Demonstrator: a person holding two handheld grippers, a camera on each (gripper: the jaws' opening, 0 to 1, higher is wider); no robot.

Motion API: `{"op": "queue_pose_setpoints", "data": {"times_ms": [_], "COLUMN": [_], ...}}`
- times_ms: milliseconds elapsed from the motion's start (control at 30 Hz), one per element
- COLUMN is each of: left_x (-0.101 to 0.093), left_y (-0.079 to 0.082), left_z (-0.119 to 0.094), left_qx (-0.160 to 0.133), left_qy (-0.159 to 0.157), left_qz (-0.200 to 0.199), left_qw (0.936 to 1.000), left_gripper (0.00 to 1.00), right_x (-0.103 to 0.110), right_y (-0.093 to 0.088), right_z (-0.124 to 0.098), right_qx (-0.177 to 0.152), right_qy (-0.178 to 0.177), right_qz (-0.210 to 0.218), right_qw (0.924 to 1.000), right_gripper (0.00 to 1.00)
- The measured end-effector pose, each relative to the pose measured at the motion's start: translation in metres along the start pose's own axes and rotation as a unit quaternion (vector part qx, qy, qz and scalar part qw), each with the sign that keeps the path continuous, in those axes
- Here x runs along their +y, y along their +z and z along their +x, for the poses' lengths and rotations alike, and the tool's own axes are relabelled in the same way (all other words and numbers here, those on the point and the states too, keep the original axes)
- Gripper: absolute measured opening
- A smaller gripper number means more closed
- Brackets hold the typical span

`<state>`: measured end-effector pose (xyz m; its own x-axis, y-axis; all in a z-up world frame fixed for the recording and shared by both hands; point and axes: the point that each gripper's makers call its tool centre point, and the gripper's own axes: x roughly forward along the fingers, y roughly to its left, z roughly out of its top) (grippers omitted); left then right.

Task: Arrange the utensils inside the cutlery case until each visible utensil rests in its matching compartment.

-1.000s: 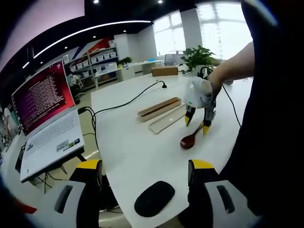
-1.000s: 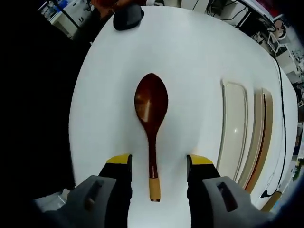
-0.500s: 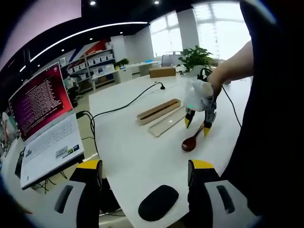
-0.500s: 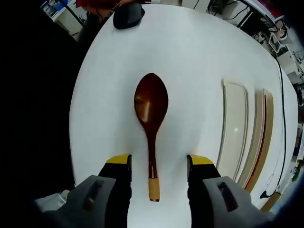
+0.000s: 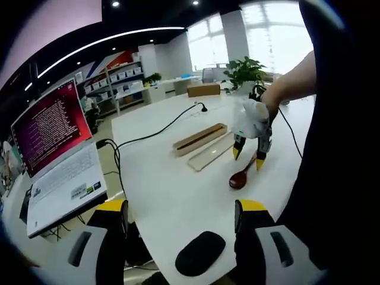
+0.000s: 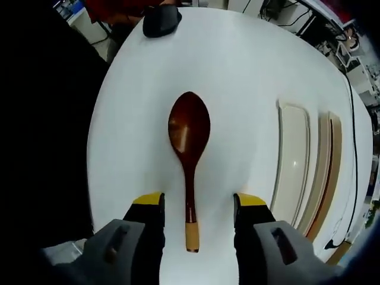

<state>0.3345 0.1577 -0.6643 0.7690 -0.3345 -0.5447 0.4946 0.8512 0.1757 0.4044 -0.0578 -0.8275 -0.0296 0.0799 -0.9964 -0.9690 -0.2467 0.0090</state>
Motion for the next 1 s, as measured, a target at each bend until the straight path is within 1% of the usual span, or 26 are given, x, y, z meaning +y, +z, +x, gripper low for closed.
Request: {"op": "queue_pose_setpoints", "data": {"times_ms": [100,267,333,467,533,667,733,767,800,833,900,1000], "left_x": [-0.001,-0.004,-0.005,-0.005,-0.005,-0.004,-0.004,-0.004,-0.005,-0.005,-0.004,-0.004], "left_y": [0.000,-0.001,-0.002,-0.002,-0.001,0.000,0.001,0.001,0.001,0.001,0.001,0.007], "left_z": [0.000,-0.003,-0.004,-0.007,-0.008,-0.012,-0.015,-0.016,-0.016,-0.018,-0.019,-0.022], "left_qx": [0.001,0.002,0.005,0.007,0.008,0.012,0.014,0.017,0.018,0.024,0.029,0.027], "left_qy": [0.000,0.001,0.002,0.006,0.008,0.013,0.016,0.017,0.017,0.018,0.022,0.025], "left_qz": [0.001,0.002,0.004,0.004,0.007,0.011,0.015,0.018,0.020,0.027,0.035,0.036], "left_qw": [1.0000,1.0000,1.0000,0.9999,0.9999,0.9998,0.9997,0.9996,0.9995,0.9992,0.9987,0.9987], "left_gripper": [0.75,0.75,0.75,0.75,0.75,0.75,0.75,0.75,0.75,0.75,0.75,0.75], "right_x": [0.000,0.004,0.003,-0.006,-0.006,-0.005,-0.005,-0.004,-0.006,-0.006,-0.007,-0.008], "right_y": [0.000,0.001,0.002,0.004,0.004,0.006,0.007,0.008,0.010,0.014,0.012,0.011], "right_z": [0.000,-0.001,-0.001,-0.002,-0.002,-0.002,-0.002,-0.002,-0.001,0.000,0.000,-0.001], "right_qx": [0.001,-0.004,-0.008,-0.034,-0.041,-0.045,-0.046,-0.047,-0.050,-0.056,-0.048,-0.048], "right_qy": [-0.001,-0.001,-0.001,-0.003,-0.002,-0.004,-0.004,-0.004,-0.007,-0.007,-0.006,-0.004], "right_qz": [-0.003,-0.014,-0.014,0.005,0.004,-0.001,-0.002,-0.001,0.001,-0.003,0.004,0.016], "right_qw": [1.0000,0.9999,0.9999,0.9994,0.9992,0.9990,0.9989,0.9989,0.9987,0.9984,0.9988,0.9987], "right_gripper": [0.43,0.39,0.34,0.23,0.21,0.18,0.12,0.08,0.02,0.01,0.01,0.01]}}
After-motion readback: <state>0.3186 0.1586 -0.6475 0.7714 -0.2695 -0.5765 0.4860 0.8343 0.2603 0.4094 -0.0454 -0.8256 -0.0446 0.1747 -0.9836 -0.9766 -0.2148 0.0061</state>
